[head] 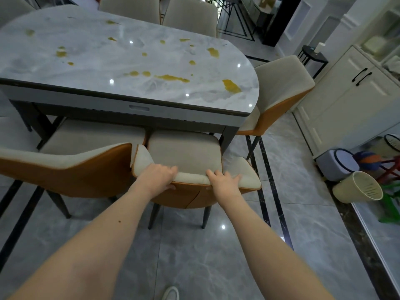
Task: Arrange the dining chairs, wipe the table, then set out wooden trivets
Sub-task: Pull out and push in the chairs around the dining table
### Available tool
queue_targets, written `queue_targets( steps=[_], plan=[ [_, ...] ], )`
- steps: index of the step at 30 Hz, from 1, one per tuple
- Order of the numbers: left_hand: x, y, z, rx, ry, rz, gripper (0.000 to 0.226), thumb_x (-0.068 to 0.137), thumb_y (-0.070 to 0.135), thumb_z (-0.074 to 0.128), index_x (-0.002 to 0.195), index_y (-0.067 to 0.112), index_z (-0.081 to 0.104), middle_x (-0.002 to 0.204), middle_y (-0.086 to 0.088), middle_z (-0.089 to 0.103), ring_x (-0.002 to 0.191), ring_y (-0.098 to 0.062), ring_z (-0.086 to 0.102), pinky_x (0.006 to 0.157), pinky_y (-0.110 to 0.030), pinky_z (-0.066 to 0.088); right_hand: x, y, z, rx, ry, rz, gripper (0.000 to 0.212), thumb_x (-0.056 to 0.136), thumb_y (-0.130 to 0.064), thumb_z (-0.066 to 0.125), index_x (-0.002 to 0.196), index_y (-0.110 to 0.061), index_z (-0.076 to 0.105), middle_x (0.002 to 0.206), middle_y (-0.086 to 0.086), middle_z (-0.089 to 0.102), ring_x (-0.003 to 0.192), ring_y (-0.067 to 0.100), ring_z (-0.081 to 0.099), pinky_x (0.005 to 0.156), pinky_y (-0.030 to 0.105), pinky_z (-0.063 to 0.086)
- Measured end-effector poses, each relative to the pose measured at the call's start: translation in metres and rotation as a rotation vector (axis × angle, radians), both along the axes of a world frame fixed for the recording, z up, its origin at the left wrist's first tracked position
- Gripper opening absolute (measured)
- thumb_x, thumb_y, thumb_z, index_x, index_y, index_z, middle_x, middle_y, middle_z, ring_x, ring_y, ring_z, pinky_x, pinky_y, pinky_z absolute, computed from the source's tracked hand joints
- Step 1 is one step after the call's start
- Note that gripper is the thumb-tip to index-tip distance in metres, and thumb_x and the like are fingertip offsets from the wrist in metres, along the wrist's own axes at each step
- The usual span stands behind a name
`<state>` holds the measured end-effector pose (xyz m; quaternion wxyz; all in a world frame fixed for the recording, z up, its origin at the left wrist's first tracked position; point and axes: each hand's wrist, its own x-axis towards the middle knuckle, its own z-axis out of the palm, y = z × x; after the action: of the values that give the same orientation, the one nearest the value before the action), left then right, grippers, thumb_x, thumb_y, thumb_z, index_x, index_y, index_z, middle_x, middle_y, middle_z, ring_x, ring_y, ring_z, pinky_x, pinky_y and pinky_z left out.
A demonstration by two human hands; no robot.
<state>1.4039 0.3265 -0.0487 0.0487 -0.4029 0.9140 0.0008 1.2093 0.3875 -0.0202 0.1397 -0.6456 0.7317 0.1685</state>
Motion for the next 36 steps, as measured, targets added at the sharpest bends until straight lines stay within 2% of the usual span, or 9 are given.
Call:
queue_targets(
  steps=[8, 15, 19, 23, 28, 31, 36],
  plan=[
    [-0.012, -0.003, 0.000, 0.010, -0.026, 0.165, 0.039, 0.084, 0.044, 0.063, 0.107, 0.019, 0.043, 0.103, -0.002, 0.063, 0.092, -0.022, 0.061, 0.077, -0.034, 0.048, -0.005, -0.009, -0.001, -0.055, 0.012, 0.027, 0.061, 0.087, -0.010, 0.060, 0.137, -0.025, 0.029, 0.128, 0.007, 0.048, 0.121, 0.034, 0.042, 0.105, 0.070, 0.016],
    [-0.015, 0.020, 0.003, -0.023, 0.061, 0.277, 0.044, 0.082, 0.037, 0.068, 0.114, 0.019, 0.043, 0.113, -0.002, 0.057, 0.106, -0.022, 0.053, 0.095, -0.035, 0.039, 0.005, 0.001, -0.005, -0.141, 0.028, -0.040, 0.047, 0.092, -0.023, 0.057, 0.133, -0.018, 0.035, 0.129, 0.007, 0.049, 0.125, 0.031, 0.041, 0.112, 0.060, 0.017],
    [-0.005, 0.032, 0.004, -0.046, 0.060, 0.238, 0.051, 0.081, 0.033, 0.068, 0.123, 0.017, 0.042, 0.120, -0.003, 0.053, 0.114, -0.022, 0.049, 0.104, -0.037, 0.035, 0.012, 0.018, -0.007, -0.215, 0.056, -0.043, 0.056, 0.087, -0.015, 0.062, 0.136, -0.015, 0.035, 0.136, 0.007, 0.044, 0.133, 0.030, 0.033, 0.115, 0.055, 0.017],
    [0.000, 0.043, 0.017, -0.030, 0.088, 0.221, 0.054, 0.082, 0.033, 0.067, 0.127, 0.017, 0.041, 0.124, -0.004, 0.051, 0.118, -0.022, 0.047, 0.107, -0.041, 0.034, 0.023, 0.034, 0.001, -0.262, 0.045, -0.066, 0.065, 0.086, -0.013, 0.062, 0.142, -0.014, 0.030, 0.144, 0.009, 0.038, 0.138, 0.030, 0.028, 0.114, 0.049, 0.025],
    [-0.008, 0.058, 0.036, 0.003, 0.158, 0.175, 0.050, 0.084, 0.032, 0.065, 0.126, 0.017, 0.042, 0.121, -0.003, 0.053, 0.115, -0.020, 0.050, 0.101, -0.037, 0.040, 0.029, 0.061, 0.014, -0.363, -0.029, -0.149, 0.055, 0.088, -0.014, 0.061, 0.137, -0.016, 0.038, 0.138, 0.006, 0.044, 0.129, 0.024, 0.040, 0.109, 0.042, 0.033],
    [-0.026, 0.071, 0.045, 0.029, 0.203, 0.141, 0.047, 0.085, 0.031, 0.064, 0.124, 0.017, 0.043, 0.119, -0.003, 0.054, 0.113, -0.019, 0.051, 0.100, -0.036, 0.041, 0.018, 0.085, 0.024, -0.344, -0.050, -0.212, 0.054, 0.088, -0.013, 0.061, 0.137, -0.016, 0.038, 0.138, 0.005, 0.043, 0.130, 0.025, 0.040, 0.111, 0.044, 0.032],
    [-0.080, 0.088, 0.057, 0.040, 0.211, 0.019, 0.055, 0.086, 0.034, 0.063, 0.132, 0.017, 0.040, 0.125, -0.003, 0.054, 0.116, -0.021, 0.051, 0.100, -0.037, 0.042, -0.031, 0.114, 0.036, -0.325, -0.031, -0.316, 0.048, 0.091, -0.013, 0.055, 0.135, -0.014, 0.037, 0.139, 0.007, 0.042, 0.129, 0.025, 0.040, 0.106, 0.041, 0.033]
  ],
)
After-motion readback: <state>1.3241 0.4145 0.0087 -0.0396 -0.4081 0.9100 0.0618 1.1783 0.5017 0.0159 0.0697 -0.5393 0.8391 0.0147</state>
